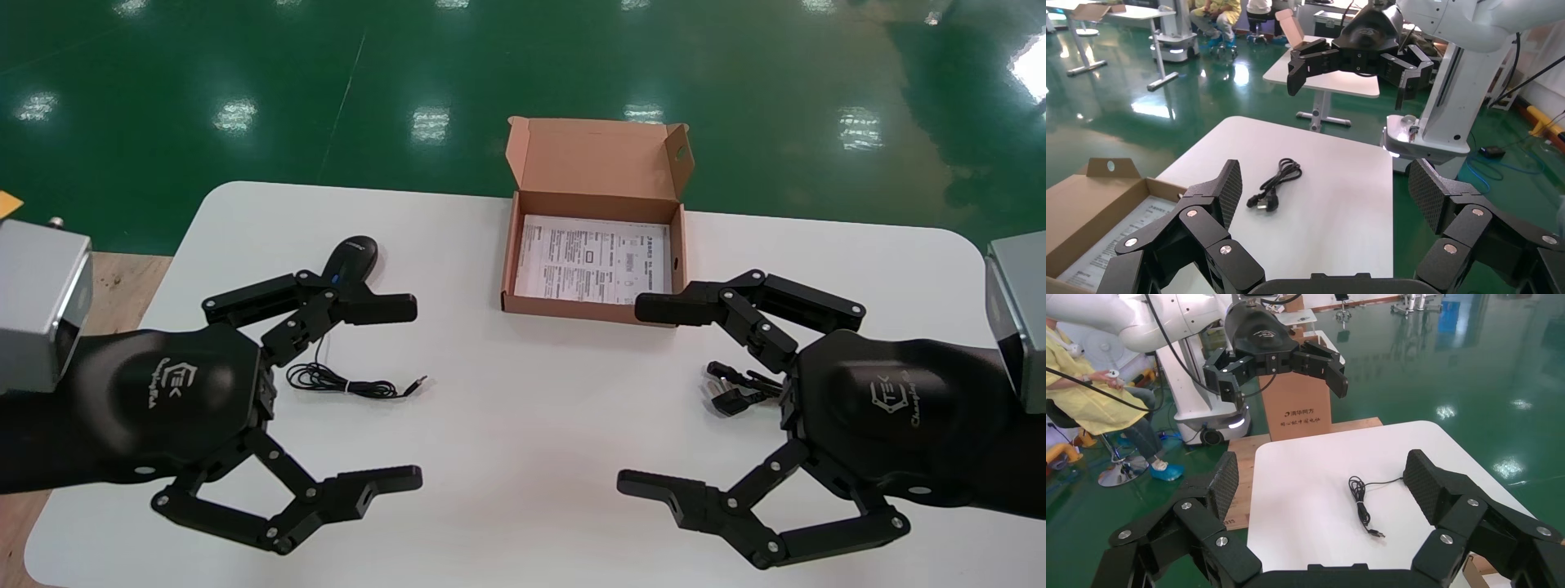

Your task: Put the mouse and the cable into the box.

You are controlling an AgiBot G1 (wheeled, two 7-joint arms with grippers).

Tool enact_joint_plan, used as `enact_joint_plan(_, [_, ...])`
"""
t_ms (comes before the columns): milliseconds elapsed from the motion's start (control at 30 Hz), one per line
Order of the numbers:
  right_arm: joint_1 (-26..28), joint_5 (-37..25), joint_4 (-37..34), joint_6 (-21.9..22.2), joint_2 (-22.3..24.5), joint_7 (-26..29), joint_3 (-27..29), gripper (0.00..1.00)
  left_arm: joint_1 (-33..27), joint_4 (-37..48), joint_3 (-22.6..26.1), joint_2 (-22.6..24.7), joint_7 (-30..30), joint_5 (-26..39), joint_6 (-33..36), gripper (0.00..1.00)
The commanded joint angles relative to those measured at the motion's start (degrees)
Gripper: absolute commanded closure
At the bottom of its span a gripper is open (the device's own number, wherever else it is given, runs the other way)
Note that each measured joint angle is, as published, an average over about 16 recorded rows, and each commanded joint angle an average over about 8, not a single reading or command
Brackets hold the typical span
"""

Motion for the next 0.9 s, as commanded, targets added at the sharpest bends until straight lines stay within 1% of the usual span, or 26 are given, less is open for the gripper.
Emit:
enact_joint_plan(33, [0.0, 0.0, 0.0, 0.0, 0.0, 0.0, 0.0, 0.00, 0.0, 0.0, 0.0, 0.0, 0.0, 0.0, 0.0, 0.00])
enact_joint_plan(767, [0.0, 0.0, 0.0, 0.0, 0.0, 0.0, 0.0, 0.00, -0.1, 0.0, 0.1, 0.1, 0.1, 0.2, 0.0, 0.00])
enact_joint_plan(900, [0.5, -1.4, 0.0, -0.4, 0.6, -0.6, -0.3, 0.00, -1.8, -0.5, 1.2, 0.1, 0.6, 2.7, 1.2, 0.00])
